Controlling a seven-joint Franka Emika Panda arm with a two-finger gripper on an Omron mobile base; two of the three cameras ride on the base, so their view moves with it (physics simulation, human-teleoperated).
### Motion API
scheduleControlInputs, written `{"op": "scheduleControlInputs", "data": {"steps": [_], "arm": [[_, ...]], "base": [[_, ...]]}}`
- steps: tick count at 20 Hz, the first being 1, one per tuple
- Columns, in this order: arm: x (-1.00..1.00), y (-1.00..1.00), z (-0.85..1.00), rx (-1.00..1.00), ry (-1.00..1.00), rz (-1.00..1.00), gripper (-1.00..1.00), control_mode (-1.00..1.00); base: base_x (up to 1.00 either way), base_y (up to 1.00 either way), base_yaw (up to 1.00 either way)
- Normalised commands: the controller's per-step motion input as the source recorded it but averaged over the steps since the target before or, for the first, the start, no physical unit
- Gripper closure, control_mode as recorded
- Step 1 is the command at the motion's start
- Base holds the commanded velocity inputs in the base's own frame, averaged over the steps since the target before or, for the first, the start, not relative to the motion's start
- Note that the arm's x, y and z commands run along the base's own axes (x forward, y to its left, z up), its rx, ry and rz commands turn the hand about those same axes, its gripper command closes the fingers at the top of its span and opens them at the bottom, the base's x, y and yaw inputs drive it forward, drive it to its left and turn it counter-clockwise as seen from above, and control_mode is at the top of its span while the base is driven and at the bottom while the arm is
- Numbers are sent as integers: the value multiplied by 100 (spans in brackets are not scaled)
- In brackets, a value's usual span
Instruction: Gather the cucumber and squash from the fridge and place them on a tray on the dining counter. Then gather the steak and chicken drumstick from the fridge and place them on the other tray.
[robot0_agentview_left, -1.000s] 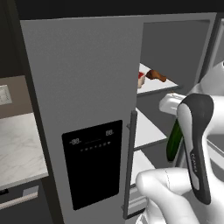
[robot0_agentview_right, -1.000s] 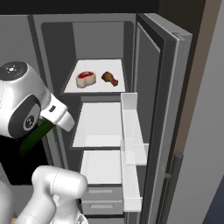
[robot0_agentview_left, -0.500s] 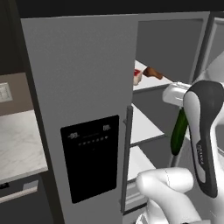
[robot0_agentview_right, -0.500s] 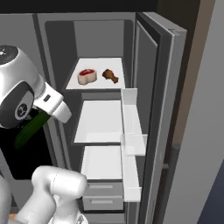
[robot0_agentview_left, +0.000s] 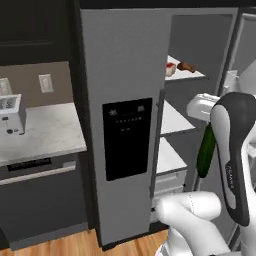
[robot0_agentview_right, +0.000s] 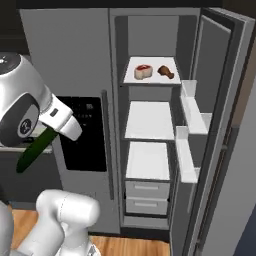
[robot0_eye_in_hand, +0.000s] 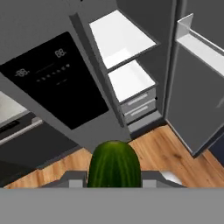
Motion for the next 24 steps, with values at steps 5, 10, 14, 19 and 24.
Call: {"op": "scheduleControlInputs", "data": {"steps": [5,10,14,19,24], "arm": [[0,0,0,0,0,0,100,100],[0,0,0,0,0,0,100,100],[0,0,0,0,0,0,100,100],[0,0,0,0,0,0,100,100],[0,0,0,0,0,0,100,100]], "base": [[-22,15,88],[0,0,100],[0,0,100],[-6,0,100],[-3,0,100]]}}
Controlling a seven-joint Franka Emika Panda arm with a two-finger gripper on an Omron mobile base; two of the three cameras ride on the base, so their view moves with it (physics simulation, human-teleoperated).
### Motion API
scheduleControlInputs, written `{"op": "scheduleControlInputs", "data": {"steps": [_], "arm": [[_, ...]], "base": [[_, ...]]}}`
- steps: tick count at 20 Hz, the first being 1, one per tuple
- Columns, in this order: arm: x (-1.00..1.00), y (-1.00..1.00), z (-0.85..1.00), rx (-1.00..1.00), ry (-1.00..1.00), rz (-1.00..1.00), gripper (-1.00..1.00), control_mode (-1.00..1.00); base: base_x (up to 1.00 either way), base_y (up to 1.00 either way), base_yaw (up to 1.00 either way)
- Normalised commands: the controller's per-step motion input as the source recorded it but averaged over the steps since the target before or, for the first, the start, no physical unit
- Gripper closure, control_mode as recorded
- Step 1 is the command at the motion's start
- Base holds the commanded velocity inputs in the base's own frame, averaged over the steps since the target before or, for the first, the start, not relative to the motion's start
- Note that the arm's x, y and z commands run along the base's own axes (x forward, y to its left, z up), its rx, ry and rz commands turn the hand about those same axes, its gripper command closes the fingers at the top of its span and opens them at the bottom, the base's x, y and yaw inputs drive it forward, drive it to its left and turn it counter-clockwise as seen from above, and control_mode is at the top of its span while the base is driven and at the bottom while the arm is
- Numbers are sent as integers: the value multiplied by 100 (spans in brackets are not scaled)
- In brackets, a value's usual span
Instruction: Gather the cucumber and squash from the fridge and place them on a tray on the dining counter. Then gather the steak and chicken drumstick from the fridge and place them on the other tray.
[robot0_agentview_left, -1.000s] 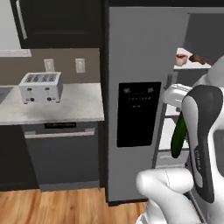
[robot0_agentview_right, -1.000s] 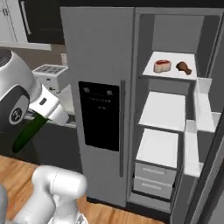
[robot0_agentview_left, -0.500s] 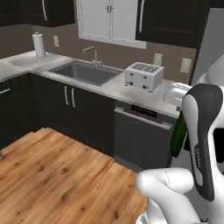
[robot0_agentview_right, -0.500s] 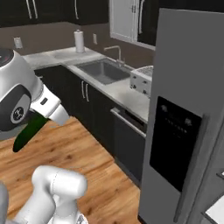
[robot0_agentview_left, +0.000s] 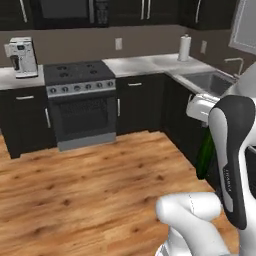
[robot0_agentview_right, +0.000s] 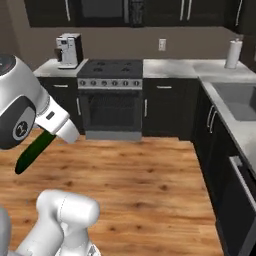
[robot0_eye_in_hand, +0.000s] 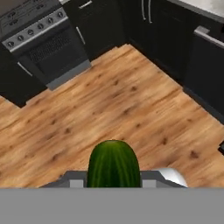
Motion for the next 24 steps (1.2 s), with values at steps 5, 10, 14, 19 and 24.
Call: {"op": "scheduleControlInputs", "data": {"steps": [5,10,14,19,24], "arm": [[0,0,0,0,0,0,100,100],[0,0,0,0,0,0,100,100],[0,0,0,0,0,0,100,100],[0,0,0,0,0,0,100,100],[0,0,0,0,0,0,100,100]], "base": [[-8,0,100],[0,12,81],[0,6,80],[43,24,52],[100,-8,29]]}}
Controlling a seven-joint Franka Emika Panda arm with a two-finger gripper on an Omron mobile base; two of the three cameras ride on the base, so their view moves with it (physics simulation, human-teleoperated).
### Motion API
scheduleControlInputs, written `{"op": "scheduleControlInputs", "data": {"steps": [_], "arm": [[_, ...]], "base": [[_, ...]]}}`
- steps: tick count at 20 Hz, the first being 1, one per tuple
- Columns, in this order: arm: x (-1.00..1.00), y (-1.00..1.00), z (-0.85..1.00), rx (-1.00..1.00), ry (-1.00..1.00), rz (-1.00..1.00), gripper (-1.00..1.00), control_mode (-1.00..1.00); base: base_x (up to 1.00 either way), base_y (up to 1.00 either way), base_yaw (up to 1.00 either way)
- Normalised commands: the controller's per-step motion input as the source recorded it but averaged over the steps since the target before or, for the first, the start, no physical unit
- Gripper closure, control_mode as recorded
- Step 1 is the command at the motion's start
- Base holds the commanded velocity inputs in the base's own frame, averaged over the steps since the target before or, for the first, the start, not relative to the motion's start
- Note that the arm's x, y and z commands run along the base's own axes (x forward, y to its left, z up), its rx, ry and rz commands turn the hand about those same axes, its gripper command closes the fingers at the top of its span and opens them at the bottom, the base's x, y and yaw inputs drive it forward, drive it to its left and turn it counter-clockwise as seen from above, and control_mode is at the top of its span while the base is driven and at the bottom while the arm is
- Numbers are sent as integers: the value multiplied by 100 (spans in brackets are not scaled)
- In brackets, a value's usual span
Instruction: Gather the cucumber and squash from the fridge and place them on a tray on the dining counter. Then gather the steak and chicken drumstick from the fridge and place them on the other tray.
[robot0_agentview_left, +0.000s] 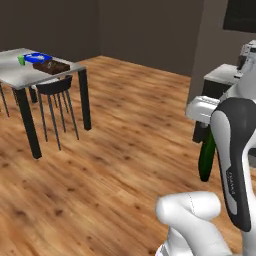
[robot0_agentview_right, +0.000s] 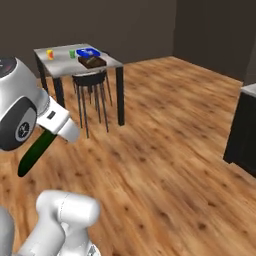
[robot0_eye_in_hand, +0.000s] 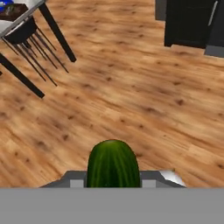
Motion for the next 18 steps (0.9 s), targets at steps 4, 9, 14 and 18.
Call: {"op": "scheduleControlInputs", "data": {"steps": [4,9,14,18], "arm": [[0,0,0,0,0,0,100,100],[0,0,0,0,0,0,100,100],[0,0,0,0,0,0,100,100],[0,0,0,0,0,0,100,100]], "base": [[100,-49,38],[100,-12,32],[100,-10,32],[100,0,28]]}}
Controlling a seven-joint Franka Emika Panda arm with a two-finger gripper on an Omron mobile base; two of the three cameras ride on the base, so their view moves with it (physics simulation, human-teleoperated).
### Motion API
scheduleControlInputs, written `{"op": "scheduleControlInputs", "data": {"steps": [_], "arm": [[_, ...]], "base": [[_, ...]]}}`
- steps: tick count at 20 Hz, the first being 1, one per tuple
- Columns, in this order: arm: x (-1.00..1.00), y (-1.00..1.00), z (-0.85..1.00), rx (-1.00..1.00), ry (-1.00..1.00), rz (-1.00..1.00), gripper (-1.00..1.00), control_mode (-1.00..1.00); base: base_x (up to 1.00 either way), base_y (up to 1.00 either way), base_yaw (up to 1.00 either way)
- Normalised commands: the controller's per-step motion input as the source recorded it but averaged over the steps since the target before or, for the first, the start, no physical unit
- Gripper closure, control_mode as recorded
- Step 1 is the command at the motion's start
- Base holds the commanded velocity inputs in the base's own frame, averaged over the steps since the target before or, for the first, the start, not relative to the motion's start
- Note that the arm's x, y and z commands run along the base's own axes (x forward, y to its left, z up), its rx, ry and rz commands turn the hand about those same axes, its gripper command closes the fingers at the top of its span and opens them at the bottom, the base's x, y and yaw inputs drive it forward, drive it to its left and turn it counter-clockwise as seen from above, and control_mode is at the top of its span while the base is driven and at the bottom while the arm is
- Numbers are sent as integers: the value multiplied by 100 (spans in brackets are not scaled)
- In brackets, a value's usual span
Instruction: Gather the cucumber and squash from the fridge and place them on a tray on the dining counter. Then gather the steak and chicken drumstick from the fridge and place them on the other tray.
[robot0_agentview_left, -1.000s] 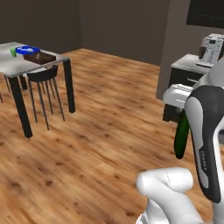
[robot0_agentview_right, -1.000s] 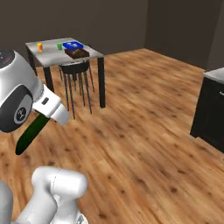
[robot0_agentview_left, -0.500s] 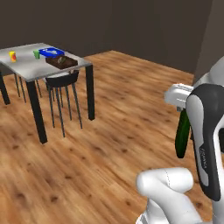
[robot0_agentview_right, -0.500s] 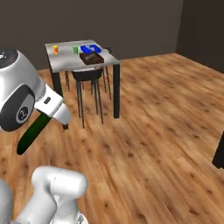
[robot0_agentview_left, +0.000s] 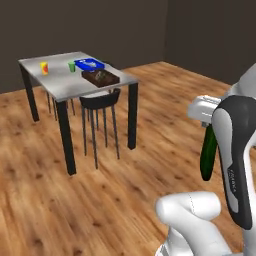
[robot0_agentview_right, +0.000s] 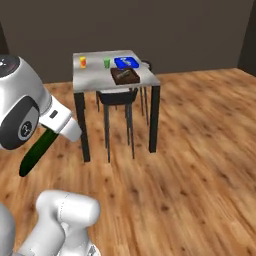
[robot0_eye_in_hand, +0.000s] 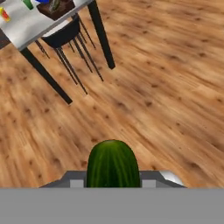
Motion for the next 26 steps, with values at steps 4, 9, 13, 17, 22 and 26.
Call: {"op": "scheduleControlInputs", "data": {"steps": [4,9,13,17,22,26], "arm": [[0,0,0,0,0,0,100,100],[0,0,0,0,0,0,100,100],[0,0,0,0,0,0,100,100],[0,0,0,0,0,0,100,100],[0,0,0,0,0,0,100,100],[0,0,0,0,0,0,100,100]], "base": [[100,-31,33],[100,-30,35],[100,-32,35],[100,-36,37],[100,-36,35],[95,-65,29]]}}
